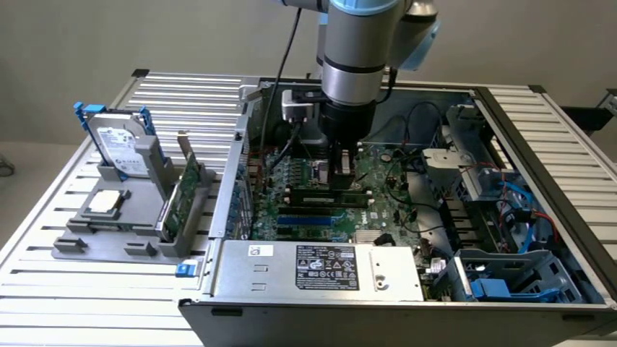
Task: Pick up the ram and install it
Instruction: 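Insert the ram into the slot, then press down the ram until it locks into place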
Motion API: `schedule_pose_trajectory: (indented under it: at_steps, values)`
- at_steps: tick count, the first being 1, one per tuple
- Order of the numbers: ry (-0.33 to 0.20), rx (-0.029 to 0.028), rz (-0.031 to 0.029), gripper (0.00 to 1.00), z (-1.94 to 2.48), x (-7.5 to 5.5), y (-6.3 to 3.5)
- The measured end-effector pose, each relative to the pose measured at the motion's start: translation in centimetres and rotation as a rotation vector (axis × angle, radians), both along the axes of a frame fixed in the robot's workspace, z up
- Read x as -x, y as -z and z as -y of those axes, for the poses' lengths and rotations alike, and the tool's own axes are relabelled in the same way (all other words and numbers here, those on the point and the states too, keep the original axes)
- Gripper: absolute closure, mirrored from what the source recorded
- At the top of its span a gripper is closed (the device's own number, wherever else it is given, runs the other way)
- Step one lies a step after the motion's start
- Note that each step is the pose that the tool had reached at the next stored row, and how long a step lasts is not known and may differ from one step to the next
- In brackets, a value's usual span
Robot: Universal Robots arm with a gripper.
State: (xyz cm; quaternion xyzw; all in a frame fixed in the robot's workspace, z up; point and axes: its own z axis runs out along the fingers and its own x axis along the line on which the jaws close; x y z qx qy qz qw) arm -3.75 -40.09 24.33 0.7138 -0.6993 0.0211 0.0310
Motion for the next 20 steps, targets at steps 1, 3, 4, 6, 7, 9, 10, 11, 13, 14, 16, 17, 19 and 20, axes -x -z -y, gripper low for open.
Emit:
schedule_pose_trajectory:
  at_steps: [1, 3, 4, 6, 7, 9, 10, 11, 13, 14, 16, 17, 19, 20]
  values:
    - [0.000, -0.0001, -0.0005, 0.60, 0.00, 0.00, -0.29]
    - [0.000, -0.0001, -0.0007, 0.62, 0.00, 0.02, -0.39]
    - [0.000, -0.0002, -0.0007, 0.75, 0.00, 0.02, -0.40]
    - [0.000, -0.0003, -0.0006, 0.81, 0.00, 0.02, -0.39]
    - [0.000, -0.0002, -0.0007, 0.87, 0.00, 0.02, -0.40]
    - [0.000, -0.0001, -0.0007, 0.89, 0.00, 0.02, -0.40]
    - [0.000, -0.0002, -0.0007, 0.89, 0.00, 0.02, -0.40]
    - [0.000, -0.0001, -0.0007, 0.89, 0.00, 0.02, -0.40]
    - [0.000, -0.0001, -0.0007, 0.89, 0.00, 0.02, -0.40]
    - [0.000, -0.0001, -0.0007, 0.89, 0.00, 0.02, -0.40]
    - [0.000, -0.0001, -0.0007, 0.89, 0.00, 0.02, -0.40]
    - [0.000, -0.0001, -0.0007, 0.89, 0.00, 0.02, -0.40]
    - [0.000, -0.0001, -0.0007, 0.89, 0.00, 0.02, -0.40]
    - [0.000, -0.0001, -0.0007, 0.89, 0.00, 0.02, -0.40]
